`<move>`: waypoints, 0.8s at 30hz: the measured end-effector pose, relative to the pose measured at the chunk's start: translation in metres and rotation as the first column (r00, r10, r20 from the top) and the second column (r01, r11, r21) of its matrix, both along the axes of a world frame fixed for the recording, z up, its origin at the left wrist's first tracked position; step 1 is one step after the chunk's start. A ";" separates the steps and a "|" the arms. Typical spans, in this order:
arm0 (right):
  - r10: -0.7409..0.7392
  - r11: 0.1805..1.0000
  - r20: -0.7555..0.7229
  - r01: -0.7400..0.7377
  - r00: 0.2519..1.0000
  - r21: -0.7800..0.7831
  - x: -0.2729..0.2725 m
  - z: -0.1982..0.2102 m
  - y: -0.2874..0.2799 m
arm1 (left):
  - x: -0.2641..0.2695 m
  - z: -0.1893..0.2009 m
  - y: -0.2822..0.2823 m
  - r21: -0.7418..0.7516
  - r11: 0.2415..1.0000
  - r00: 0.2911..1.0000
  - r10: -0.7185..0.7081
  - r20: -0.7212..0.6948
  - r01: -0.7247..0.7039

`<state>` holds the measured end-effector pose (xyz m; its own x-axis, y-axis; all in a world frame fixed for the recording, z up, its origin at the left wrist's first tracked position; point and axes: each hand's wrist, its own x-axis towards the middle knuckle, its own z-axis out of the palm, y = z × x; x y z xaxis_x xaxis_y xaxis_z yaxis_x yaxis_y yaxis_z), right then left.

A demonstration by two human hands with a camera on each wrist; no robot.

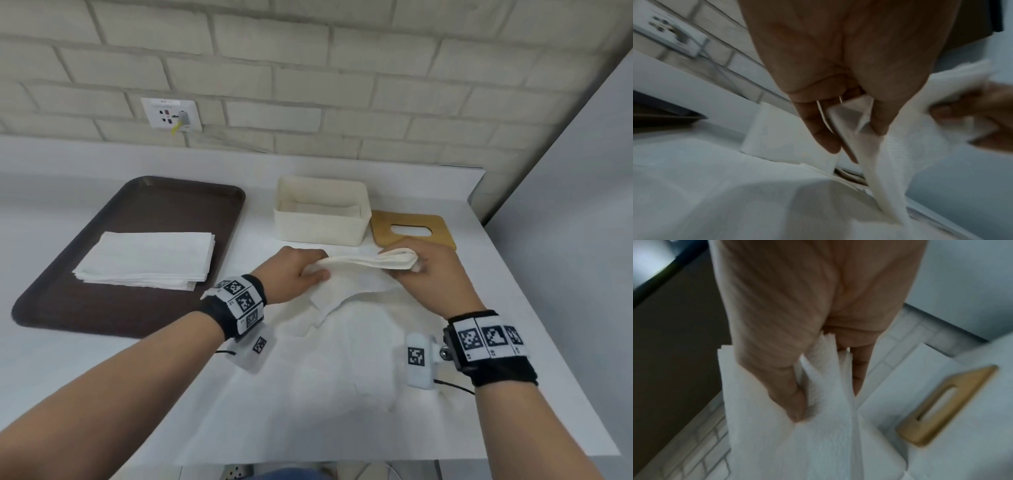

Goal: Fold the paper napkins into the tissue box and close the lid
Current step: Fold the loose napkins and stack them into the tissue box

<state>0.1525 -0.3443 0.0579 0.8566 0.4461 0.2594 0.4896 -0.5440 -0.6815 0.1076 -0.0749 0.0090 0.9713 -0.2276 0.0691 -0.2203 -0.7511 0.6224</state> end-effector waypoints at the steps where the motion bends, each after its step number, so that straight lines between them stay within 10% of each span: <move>1: -0.029 0.996 -0.047 0.033 0.998 0.078 -0.002 -0.008 -0.004 | -0.002 -0.001 0.005 -0.001 0.999 0.998 0.041 0.037 -0.041; 5: -0.036 0.982 -0.206 0.073 0.978 0.174 -0.010 -0.044 -0.009 | -0.009 -0.001 0.013 0.007 0.992 0.978 0.119 0.172 -0.122; 11: -0.084 0.995 -0.276 0.097 0.957 0.031 -0.015 -0.086 -0.010 | -0.013 -0.024 0.008 0.138 0.987 0.996 0.086 0.012 -0.087; 18: -0.096 0.983 -0.259 0.133 0.961 0.129 -0.018 -0.086 -0.012 | -0.017 -0.015 0.007 0.059 0.992 0.991 0.103 0.090 -0.108; 24: -0.085 0.994 -0.242 0.100 0.966 0.050 -0.021 -0.084 -0.007 | -0.015 -0.011 0.003 0.291 0.953 0.997 0.081 0.011 -0.081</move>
<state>0.1318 -0.3509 -0.0261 0.9337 0.3519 0.0661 0.2577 -0.5323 -0.8064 0.0930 -0.0720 -0.0017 0.9873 -0.1585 0.0101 -0.1507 -0.9150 0.3743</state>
